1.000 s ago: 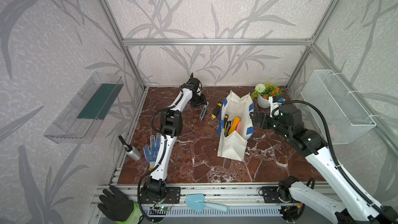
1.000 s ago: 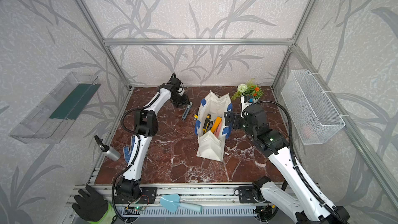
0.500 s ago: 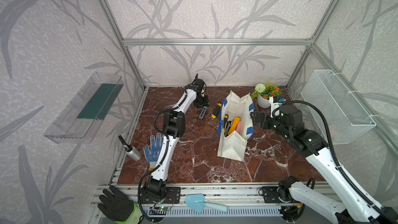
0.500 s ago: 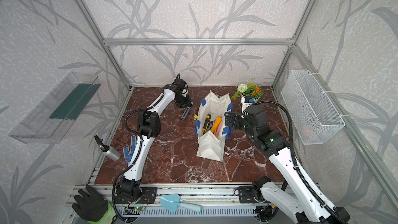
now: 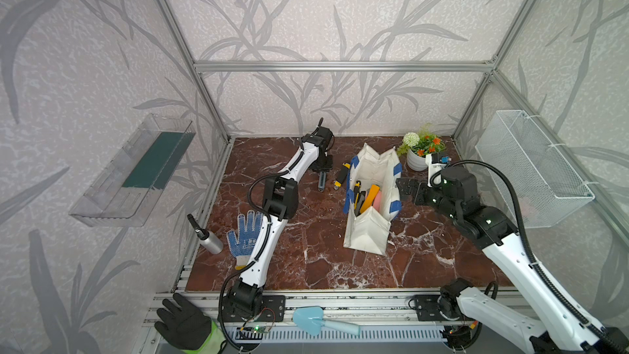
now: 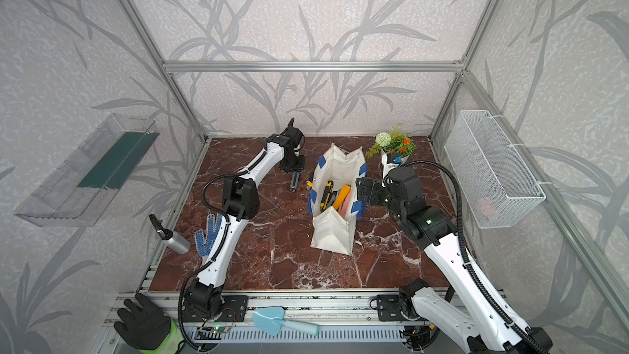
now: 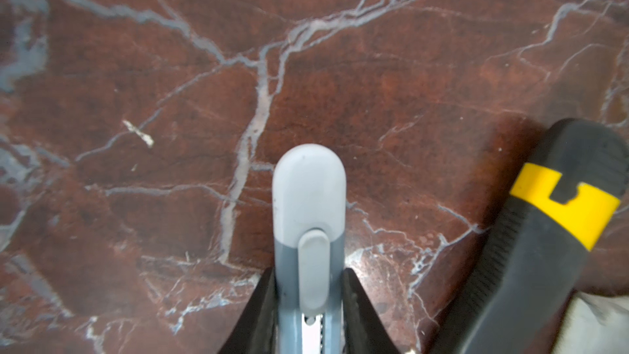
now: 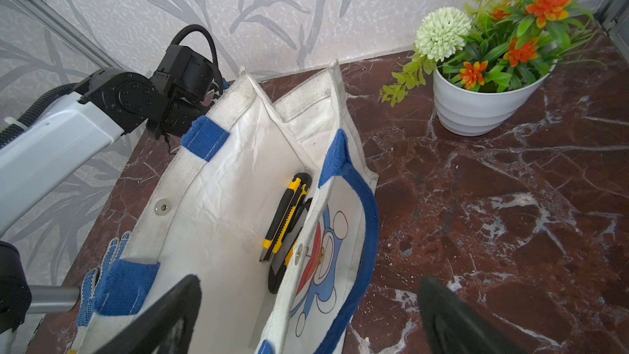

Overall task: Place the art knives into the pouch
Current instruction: Pick up the utility knife at the center of the board.

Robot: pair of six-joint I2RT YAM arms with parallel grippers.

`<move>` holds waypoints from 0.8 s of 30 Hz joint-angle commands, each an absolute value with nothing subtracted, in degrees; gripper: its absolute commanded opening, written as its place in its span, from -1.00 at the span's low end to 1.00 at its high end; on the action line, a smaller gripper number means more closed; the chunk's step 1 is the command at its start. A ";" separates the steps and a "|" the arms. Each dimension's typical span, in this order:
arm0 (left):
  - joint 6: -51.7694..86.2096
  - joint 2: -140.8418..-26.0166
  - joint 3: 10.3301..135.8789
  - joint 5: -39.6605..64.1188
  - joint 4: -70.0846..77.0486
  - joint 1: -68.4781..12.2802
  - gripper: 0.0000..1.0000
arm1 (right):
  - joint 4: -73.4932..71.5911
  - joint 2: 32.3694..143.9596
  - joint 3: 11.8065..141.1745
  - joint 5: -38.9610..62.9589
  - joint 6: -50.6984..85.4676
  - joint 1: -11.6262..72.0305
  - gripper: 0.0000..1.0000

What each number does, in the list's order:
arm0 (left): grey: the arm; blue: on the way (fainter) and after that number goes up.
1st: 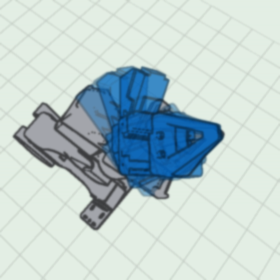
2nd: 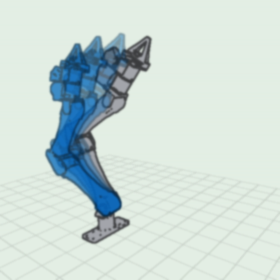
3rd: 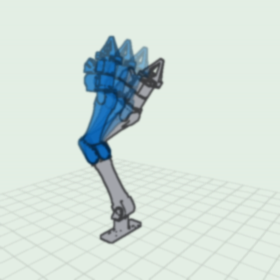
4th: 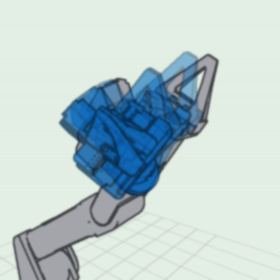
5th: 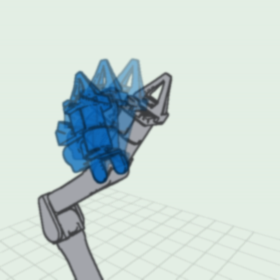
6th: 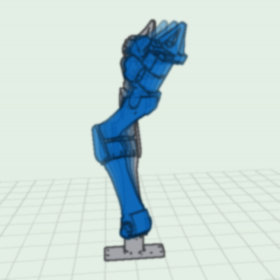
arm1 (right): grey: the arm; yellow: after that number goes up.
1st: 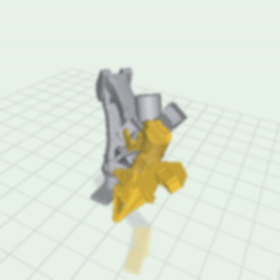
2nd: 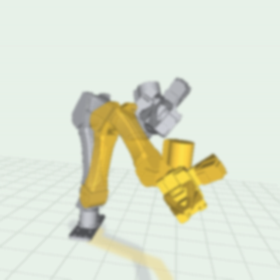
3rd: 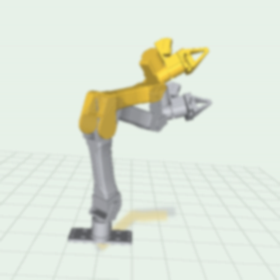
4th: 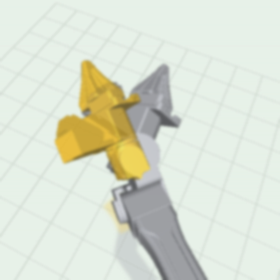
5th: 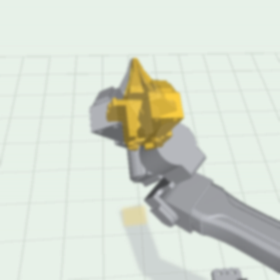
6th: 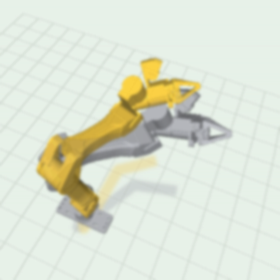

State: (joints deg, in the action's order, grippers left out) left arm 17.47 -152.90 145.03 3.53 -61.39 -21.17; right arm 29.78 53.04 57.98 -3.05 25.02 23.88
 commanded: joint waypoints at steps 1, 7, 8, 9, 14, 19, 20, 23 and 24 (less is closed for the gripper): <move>16.05 -156.77 144.05 -1.83 -68.46 -21.78 -0.45 | 28.66 52.28 57.04 -4.00 24.41 23.47 0.98; 15.84 -156.76 144.14 -2.64 -68.55 -22.76 -0.50 | 28.86 51.81 56.87 -4.07 24.53 23.31 0.98; 15.83 -156.74 144.13 -2.59 -68.67 -22.96 -0.50 | 28.91 51.71 56.79 -4.04 24.61 23.27 0.98; 15.85 -156.79 144.10 -2.55 -68.69 -23.16 -0.50 | 28.96 51.60 56.71 -4.02 24.68 23.23 0.98; 16.08 -157.06 143.91 -2.58 -69.15 -23.99 -0.59 | 29.18 51.15 56.60 -4.05 24.84 23.12 0.98; 16.57 -155.92 142.31 -3.69 -69.35 -24.18 -0.62 | 29.67 50.76 56.69 -4.15 24.93 23.03 0.98; 16.46 -155.38 141.90 -3.82 -69.29 -24.21 -0.62 | 29.84 50.64 56.67 -4.13 24.90 23.03 0.98; 16.53 -152.24 139.01 -4.48 -67.74 -24.17 -0.61 | 30.06 50.34 56.68 -4.31 25.12 23.03 0.98; 16.55 -150.98 137.95 -4.51 -66.93 -24.14 -0.62 | 30.07 50.27 56.63 -4.31 25.16 22.98 0.98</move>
State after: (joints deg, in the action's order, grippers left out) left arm 16.58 -151.20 141.97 -3.51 -61.19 -23.94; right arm 29.85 51.35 57.08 -3.62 25.06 23.24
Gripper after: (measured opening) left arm 0.219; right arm 0.991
